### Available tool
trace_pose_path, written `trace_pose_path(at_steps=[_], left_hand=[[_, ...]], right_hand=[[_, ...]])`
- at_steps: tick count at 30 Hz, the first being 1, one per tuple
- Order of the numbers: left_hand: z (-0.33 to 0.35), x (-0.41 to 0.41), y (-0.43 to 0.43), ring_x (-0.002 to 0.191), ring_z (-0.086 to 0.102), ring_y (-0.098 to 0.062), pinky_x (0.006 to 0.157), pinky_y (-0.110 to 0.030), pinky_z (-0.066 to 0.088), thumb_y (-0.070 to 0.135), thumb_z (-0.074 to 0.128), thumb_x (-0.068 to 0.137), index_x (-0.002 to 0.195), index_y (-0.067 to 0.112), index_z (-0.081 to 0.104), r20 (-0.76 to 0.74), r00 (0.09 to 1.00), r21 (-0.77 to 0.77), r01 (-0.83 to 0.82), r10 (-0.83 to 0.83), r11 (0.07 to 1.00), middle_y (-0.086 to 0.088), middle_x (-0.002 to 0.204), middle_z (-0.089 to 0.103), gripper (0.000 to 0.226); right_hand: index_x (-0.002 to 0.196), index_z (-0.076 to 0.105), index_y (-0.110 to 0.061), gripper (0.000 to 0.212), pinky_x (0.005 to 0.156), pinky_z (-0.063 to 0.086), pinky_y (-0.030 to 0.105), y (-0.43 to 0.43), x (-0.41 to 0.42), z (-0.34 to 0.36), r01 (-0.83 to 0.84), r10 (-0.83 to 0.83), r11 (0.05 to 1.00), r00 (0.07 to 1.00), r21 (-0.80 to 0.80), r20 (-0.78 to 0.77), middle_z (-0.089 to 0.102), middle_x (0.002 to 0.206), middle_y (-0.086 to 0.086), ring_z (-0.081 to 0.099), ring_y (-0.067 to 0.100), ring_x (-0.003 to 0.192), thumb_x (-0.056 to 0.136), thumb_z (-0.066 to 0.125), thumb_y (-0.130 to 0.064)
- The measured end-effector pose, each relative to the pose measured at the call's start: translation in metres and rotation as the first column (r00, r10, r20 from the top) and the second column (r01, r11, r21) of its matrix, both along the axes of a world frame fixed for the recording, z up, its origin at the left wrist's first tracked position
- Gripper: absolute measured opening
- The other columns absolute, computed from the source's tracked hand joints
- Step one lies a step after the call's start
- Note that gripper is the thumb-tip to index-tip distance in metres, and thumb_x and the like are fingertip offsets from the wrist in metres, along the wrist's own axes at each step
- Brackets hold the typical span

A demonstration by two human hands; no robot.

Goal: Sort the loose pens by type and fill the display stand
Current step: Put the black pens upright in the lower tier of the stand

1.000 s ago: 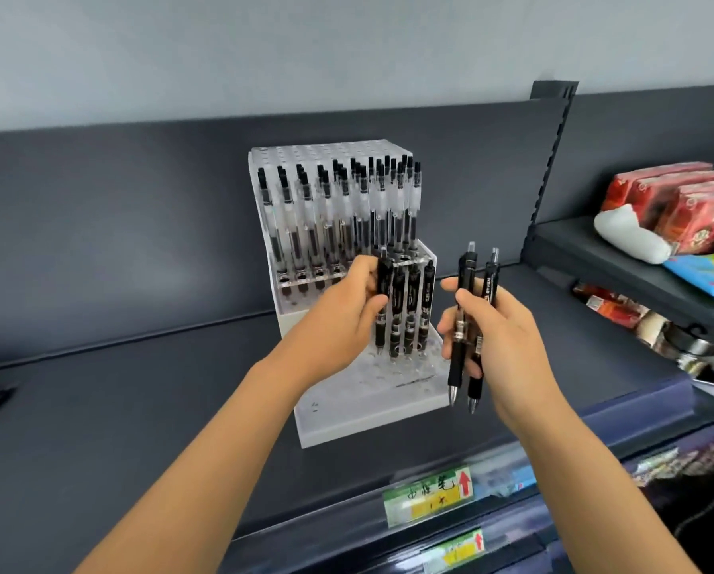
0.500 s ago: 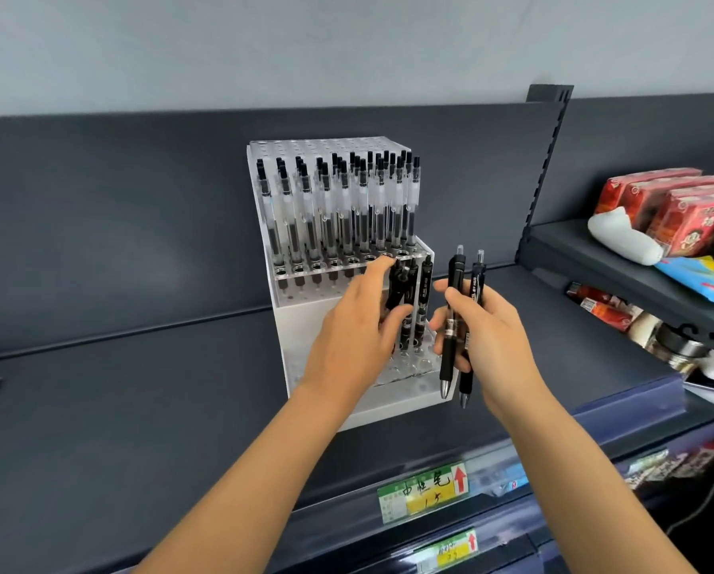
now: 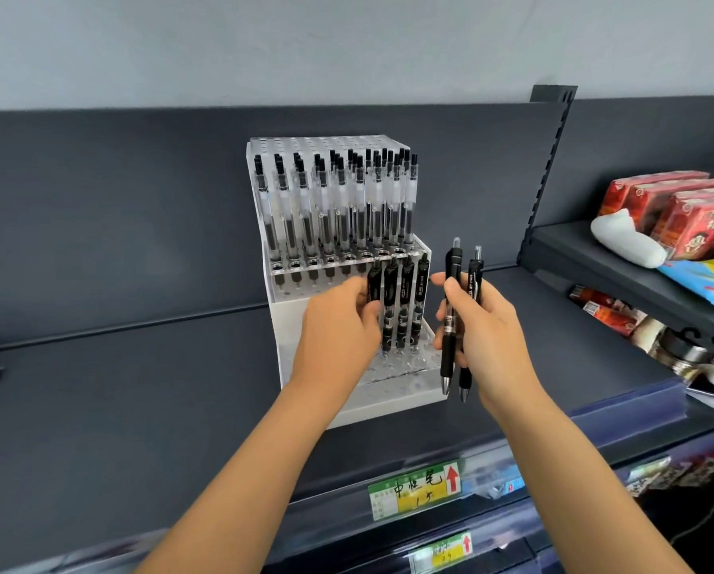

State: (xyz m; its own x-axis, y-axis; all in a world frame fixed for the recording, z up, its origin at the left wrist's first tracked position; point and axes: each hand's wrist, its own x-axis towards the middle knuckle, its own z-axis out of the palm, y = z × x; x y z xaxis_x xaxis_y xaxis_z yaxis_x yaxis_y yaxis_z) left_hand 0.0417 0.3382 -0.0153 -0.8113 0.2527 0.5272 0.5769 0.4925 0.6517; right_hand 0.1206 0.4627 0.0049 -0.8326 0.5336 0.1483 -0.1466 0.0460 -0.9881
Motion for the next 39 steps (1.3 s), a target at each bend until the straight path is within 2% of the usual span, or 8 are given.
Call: trace_pose_path(at_steps=[5, 11, 14, 17, 25, 30, 35, 39], left_hand=[[0.002, -0.004, 0.000, 0.062, 0.059, -0.025, 0.065, -0.041, 0.052, 0.018, 0.056, 0.095, 0.070, 0.003, 0.062, -0.028, 0.996, -0.160, -0.087, 0.084, 0.983, -0.010, 0.062, 0.062, 0.029], [0.018, -0.002, -0.013, 0.061, 0.063, -0.018, 0.062, -0.031, 0.054, 0.041, 0.064, 0.089, 0.073, 0.008, 0.072, 0.039, 0.994, -0.381, -0.084, 0.106, 0.921, -0.005, 0.065, 0.068, 0.037], [0.036, 0.004, -0.038, 0.067, 0.067, -0.011, 0.068, -0.027, 0.056, 0.043, 0.079, 0.075, 0.080, 0.018, 0.074, 0.243, 0.970, -0.232, 0.047, 0.011, 0.972, 0.005, 0.071, 0.070, 0.026], [0.055, 0.014, -0.050, 0.073, 0.072, -0.022, 0.073, -0.036, 0.061, 0.030, 0.084, 0.069, 0.092, 0.015, 0.073, 0.391, 0.860, 0.089, 0.319, -0.327, 0.944, -0.002, 0.078, 0.074, 0.029], [0.058, 0.012, -0.057, 0.069, 0.068, -0.002, 0.067, -0.011, 0.053, 0.018, 0.082, 0.075, 0.089, 0.015, 0.072, 0.088, 0.954, -0.080, 0.294, -0.287, 0.952, 0.004, 0.077, 0.073, 0.017], [0.040, 0.002, -0.051, 0.086, 0.064, -0.007, 0.072, -0.008, 0.050, 0.013, 0.062, 0.091, 0.110, 0.011, 0.061, -0.020, 0.980, -0.075, 0.196, -0.198, 0.978, 0.004, 0.095, 0.065, 0.019], [0.012, -0.003, -0.042, 0.108, 0.062, -0.013, 0.089, -0.018, 0.048, 0.015, 0.053, 0.098, 0.116, 0.009, 0.053, 0.003, 0.974, -0.032, 0.228, -0.228, 0.973, -0.006, 0.115, 0.066, 0.020], [0.003, -0.006, -0.040, 0.099, 0.060, -0.005, 0.082, -0.001, 0.043, 0.013, 0.053, 0.098, 0.117, 0.005, 0.058, -0.038, 0.978, 0.010, 0.205, -0.204, 0.979, 0.001, 0.107, 0.065, 0.021]], right_hand=[[0.086, 0.066, -0.011, 0.021, 0.056, 0.039, 0.016, 0.002, 0.000, -0.005, -0.017, 0.015, 0.999, 0.999, 0.051, 0.036, 0.060, 0.079, -0.003, 0.052, 0.009, 0.066, 0.095, 0.057, -0.028], [0.104, 0.070, -0.010, 0.022, 0.039, 0.033, 0.006, -0.008, 0.008, 0.004, -0.074, 0.072, 0.994, 0.997, -0.081, -0.035, 0.070, 0.078, 0.008, 0.054, -0.002, 0.044, 0.083, 0.072, -0.016], [0.099, 0.071, -0.008, 0.022, 0.037, 0.032, 0.007, -0.014, 0.008, 0.012, -0.084, 0.074, 0.989, 0.994, -0.125, -0.081, 0.068, 0.081, 0.010, 0.055, 0.005, 0.050, 0.078, 0.076, -0.015], [0.095, 0.067, -0.004, 0.025, 0.035, 0.033, 0.010, -0.025, 0.001, 0.019, -0.118, 0.101, 0.978, 0.989, -0.172, -0.104, 0.061, 0.076, 0.010, 0.060, 0.022, 0.062, 0.075, 0.079, -0.013], [0.066, 0.056, -0.001, 0.038, 0.057, 0.056, 0.031, -0.045, -0.017, 0.025, -0.043, 0.059, 0.993, 0.988, 0.113, -0.144, 0.057, 0.050, 0.003, 0.061, 0.018, 0.047, 0.076, 0.079, -0.030], [0.072, 0.062, -0.004, 0.036, 0.050, 0.051, 0.022, -0.048, -0.012, 0.027, -0.075, 0.091, 0.989, 0.988, 0.125, -0.124, 0.061, 0.058, 0.000, 0.060, 0.018, 0.047, 0.082, 0.072, -0.037], [0.086, 0.046, -0.013, 0.039, 0.038, 0.029, 0.019, -0.040, -0.004, 0.016, -0.069, 0.068, 0.991, 0.998, -0.112, -0.011, 0.046, 0.062, 0.000, 0.036, 0.013, 0.041, 0.095, 0.045, -0.051], [0.086, 0.045, -0.011, 0.015, 0.038, 0.029, 0.020, -0.036, 0.002, 0.006, -0.049, 0.033, 0.983, 0.995, -0.175, -0.089, 0.048, 0.065, 0.002, 0.034, 0.015, 0.048, 0.097, 0.040, -0.019]])
